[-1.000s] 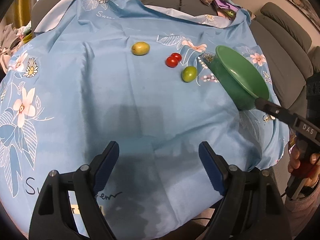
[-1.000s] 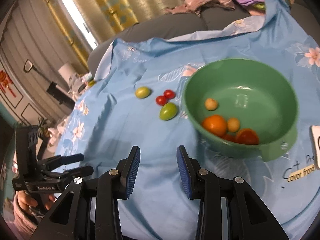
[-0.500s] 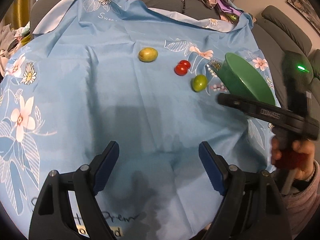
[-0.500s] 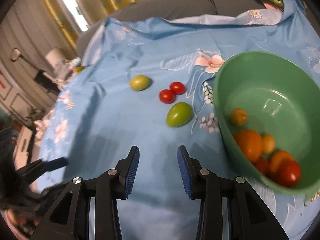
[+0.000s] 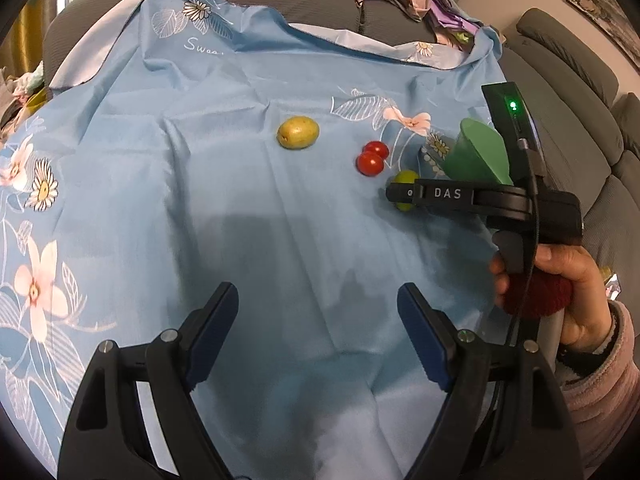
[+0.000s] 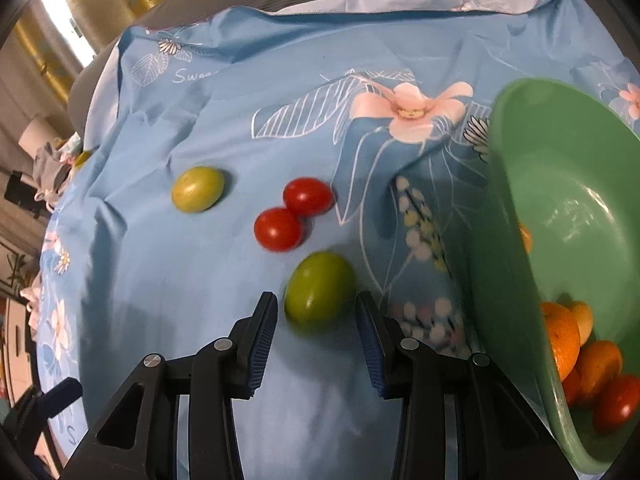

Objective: Organize fruits
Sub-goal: 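Grasp the green fruit with the right tool while the left tool grasps the yellow-green fruit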

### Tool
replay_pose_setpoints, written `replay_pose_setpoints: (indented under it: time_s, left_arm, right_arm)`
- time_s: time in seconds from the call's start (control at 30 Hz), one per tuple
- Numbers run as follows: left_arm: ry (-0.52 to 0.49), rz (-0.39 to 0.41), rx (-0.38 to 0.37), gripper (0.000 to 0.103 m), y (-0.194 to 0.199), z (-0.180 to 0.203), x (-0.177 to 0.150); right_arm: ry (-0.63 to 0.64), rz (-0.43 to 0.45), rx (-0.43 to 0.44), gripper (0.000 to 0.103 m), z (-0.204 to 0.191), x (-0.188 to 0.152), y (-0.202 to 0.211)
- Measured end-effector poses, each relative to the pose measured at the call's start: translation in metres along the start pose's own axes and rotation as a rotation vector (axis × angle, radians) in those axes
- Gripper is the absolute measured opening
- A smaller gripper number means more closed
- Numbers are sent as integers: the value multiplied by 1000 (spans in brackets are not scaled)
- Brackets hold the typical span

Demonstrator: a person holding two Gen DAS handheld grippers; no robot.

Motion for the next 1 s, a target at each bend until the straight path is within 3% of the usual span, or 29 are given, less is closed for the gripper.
replay_pose_setpoints:
  time_s: [0.27,0.47,0.6,1.0]
  left_arm:
    - [-14,-10,20,82,-14,-9,23]
    - [-13,-10,38,80,-36,-16,58]
    - [-20,-9,41,71,-60,-18,83]
    - [-20,-49,86,63,-123,-33,124]
  right_arm:
    - [79,37,5,36,-8,4,-6]
    - [125,89,103,36,-8,3,3]
    - [133,98,181,36,-1,-3,14]
    - [157,85,274,36,-1,-13,12]
Point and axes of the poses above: each gripper's, at about its wrist camera, not at the fingertips, and y roughly against the way its jaws point, z to its right, x to its top, the point moved 3 cm from there along -y, roughly the way its jaws point, and after that the axes turned 13 degrees about -x, right-handed, at the moved point
